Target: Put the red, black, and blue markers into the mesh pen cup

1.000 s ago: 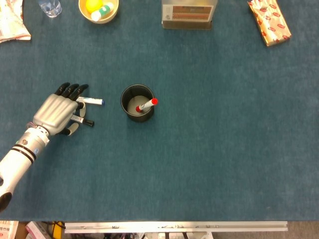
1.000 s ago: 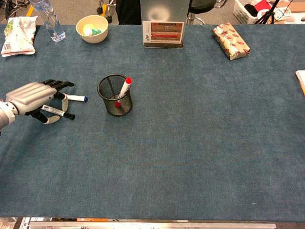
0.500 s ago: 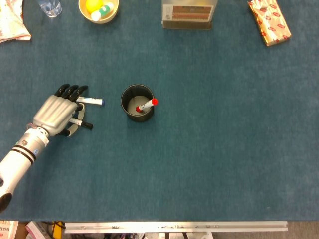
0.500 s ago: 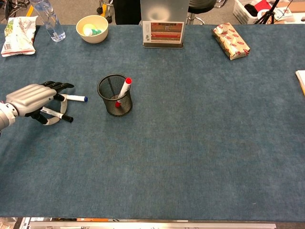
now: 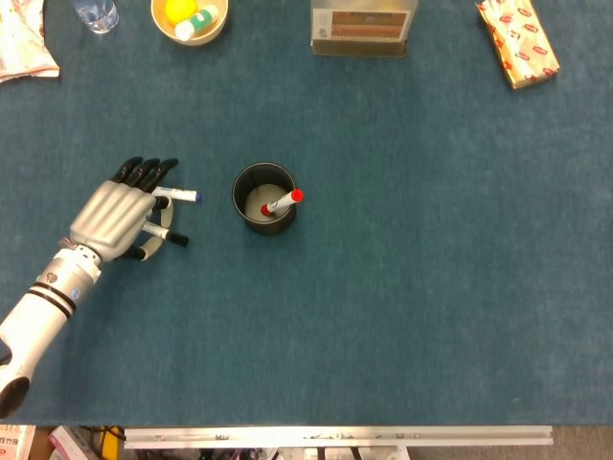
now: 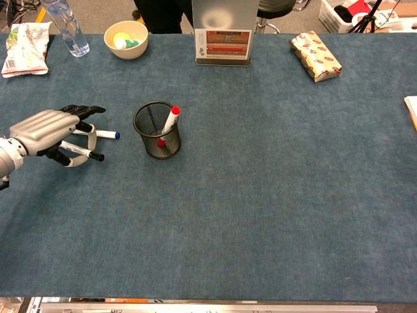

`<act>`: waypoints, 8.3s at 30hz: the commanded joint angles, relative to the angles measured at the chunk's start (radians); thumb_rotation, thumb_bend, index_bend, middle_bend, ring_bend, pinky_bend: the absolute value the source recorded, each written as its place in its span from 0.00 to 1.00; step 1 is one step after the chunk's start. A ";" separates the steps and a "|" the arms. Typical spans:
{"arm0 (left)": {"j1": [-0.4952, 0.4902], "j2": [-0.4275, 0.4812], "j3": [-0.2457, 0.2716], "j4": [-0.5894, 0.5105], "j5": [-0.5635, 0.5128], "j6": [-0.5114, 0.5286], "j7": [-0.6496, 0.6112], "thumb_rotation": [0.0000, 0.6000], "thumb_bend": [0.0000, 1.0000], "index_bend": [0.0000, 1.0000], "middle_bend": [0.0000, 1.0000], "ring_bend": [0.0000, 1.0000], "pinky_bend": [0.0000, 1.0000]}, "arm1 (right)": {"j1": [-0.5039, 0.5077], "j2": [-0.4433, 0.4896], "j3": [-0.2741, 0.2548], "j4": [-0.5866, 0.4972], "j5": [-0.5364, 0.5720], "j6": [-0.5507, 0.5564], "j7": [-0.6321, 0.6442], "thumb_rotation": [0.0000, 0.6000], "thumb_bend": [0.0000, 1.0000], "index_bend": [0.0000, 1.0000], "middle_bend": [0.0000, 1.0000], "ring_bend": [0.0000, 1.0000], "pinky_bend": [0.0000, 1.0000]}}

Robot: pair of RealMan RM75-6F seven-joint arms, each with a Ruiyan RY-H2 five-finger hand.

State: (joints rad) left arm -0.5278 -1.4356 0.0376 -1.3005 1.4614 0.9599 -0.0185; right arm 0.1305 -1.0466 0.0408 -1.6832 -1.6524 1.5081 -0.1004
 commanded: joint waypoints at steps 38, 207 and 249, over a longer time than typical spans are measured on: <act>0.033 -0.111 -0.310 -0.350 -0.189 0.318 -0.019 1.00 0.34 0.59 0.00 0.00 0.01 | 0.004 -0.020 -0.004 0.015 -0.003 -0.006 0.012 1.00 0.00 0.14 0.17 0.13 0.30; -0.132 0.059 -0.092 -0.283 -0.568 -0.084 0.317 1.00 0.36 0.36 0.00 0.00 0.01 | -0.002 0.015 -0.005 -0.013 -0.006 -0.005 -0.011 1.00 0.00 0.14 0.17 0.13 0.30; -0.041 -0.086 -0.072 0.030 -0.263 -0.025 0.117 1.00 0.36 0.39 0.00 0.00 0.01 | -0.006 0.006 -0.007 0.006 0.005 -0.007 0.005 1.00 0.00 0.14 0.18 0.13 0.30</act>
State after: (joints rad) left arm -0.5702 -1.5204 -0.0343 -1.2721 1.1966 0.9359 0.1001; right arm 0.1247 -1.0402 0.0340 -1.6770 -1.6470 1.5012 -0.0959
